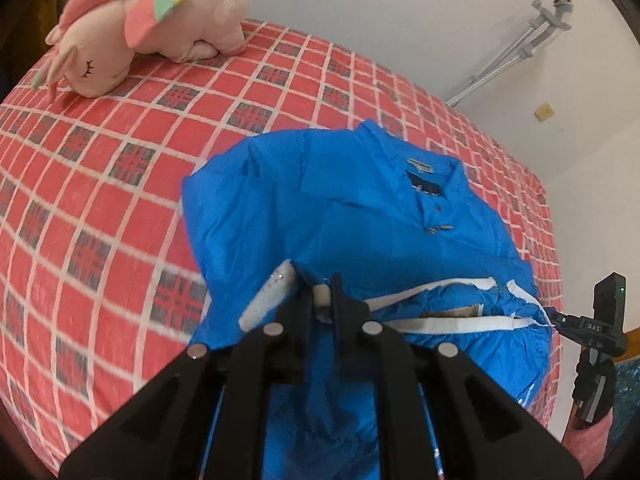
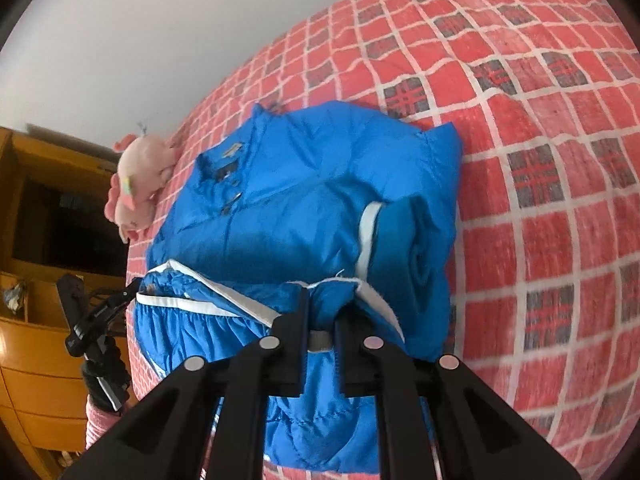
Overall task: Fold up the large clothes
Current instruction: 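Lift the hem with both tools and fold it up toward the collar, then lay the folded hem flat on the jacket back and open both tools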
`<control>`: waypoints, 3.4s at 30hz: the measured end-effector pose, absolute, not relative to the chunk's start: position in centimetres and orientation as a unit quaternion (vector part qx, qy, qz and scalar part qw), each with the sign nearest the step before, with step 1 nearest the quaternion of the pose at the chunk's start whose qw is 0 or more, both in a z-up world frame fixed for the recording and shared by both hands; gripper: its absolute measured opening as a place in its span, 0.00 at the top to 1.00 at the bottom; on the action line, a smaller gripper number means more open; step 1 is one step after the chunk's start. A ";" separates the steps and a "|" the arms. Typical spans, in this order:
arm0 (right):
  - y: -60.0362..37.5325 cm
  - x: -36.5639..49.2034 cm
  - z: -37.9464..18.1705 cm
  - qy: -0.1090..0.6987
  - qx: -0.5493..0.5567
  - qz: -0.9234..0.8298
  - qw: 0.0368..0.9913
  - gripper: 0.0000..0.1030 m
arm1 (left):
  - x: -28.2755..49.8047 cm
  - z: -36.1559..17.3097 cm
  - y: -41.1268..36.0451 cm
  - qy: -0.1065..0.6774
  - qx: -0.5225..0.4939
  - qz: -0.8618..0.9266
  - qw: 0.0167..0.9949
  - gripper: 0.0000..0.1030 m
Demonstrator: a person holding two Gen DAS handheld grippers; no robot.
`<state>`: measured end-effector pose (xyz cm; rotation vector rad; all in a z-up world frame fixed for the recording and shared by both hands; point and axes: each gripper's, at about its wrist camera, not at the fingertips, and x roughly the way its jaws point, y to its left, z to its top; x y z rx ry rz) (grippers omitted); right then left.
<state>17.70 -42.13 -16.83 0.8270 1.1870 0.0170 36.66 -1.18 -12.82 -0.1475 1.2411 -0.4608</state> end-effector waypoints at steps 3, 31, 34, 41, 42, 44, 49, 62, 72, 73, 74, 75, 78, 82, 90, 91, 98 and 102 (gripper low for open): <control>-42.5 18.5 -17.8 0.547 0.380 0.004 0.746 0.90 | 37.7 -14.2 -1.7 0.584 -0.062 -0.205 0.783 0.93; -38.9 15.9 -17.3 0.599 0.253 0.015 0.760 0.37 | 33.4 -12.6 0.4 0.578 0.039 -0.199 0.791 0.35; -38.0 15.5 -17.0 0.595 0.239 0.014 0.767 0.80 | 32.5 -13.4 -0.3 0.581 0.045 -0.214 0.784 0.80; -37.6 12.8 -11.0 0.545 0.225 0.040 0.806 0.92 | 29.5 -8.4 -0.3 0.519 0.044 -0.249 0.817 0.96; -37.9 12.7 -10.0 0.535 0.228 0.044 0.812 0.92 | 29.2 -7.6 -0.6 0.512 0.043 -0.252 0.820 0.96; -38.6 13.1 -8.0 0.514 0.234 0.044 0.824 0.92 | 29.0 -5.3 -0.8 0.482 0.044 -0.254 0.837 0.96; -41.1 17.4 -5.0 0.474 0.247 0.026 0.845 0.92 | 32.0 -2.1 -1.8 0.435 0.023 -0.233 0.869 0.96; -44.1 30.8 -12.1 0.519 0.223 -0.048 0.824 0.92 | 43.8 -8.6 -6.2 0.472 0.036 -0.164 0.865 0.96; -44.5 32.5 -20.3 0.565 0.231 -0.090 0.787 0.83 | 46.1 -16.8 -6.5 0.519 0.089 -0.132 0.840 0.88; -44.4 32.5 -20.8 0.565 0.226 -0.094 0.788 0.82 | 46.1 -17.3 -6.5 0.518 0.092 -0.132 0.840 0.88; -44.2 32.6 -21.4 0.563 0.222 -0.099 0.790 0.80 | 46.2 -17.7 -6.5 0.518 0.093 -0.132 0.840 0.87; -44.2 32.6 -21.7 0.561 0.225 -0.103 0.790 0.79 | 46.3 -18.0 -6.6 0.519 0.094 -0.131 0.840 0.87; -44.5 32.4 -22.0 0.553 0.241 -0.110 0.790 0.77 | 46.7 -18.8 -6.8 0.519 0.098 -0.126 0.839 0.86; -44.6 31.0 -19.9 0.539 0.233 -0.113 0.802 0.72 | 46.5 -17.6 -6.5 0.525 0.084 -0.124 0.838 0.83; -40.2 25.1 -12.8 0.450 0.162 -0.119 0.870 0.67 | 41.6 -10.5 -5.4 0.445 0.046 -0.146 0.882 0.82; -38.6 24.8 -12.8 0.448 0.148 -0.116 0.874 0.67 | 40.8 -10.1 -6.1 0.438 0.057 -0.143 0.886 0.82; -31.8 25.2 -17.1 0.442 0.119 -0.134 0.879 0.67 | 36.6 -13.1 -11.8 0.448 0.079 -0.157 0.877 0.79; -31.1 25.2 -19.3 0.436 0.103 -0.151 0.881 0.67 | 36.1 -16.8 -12.4 0.465 0.092 -0.158 0.866 0.80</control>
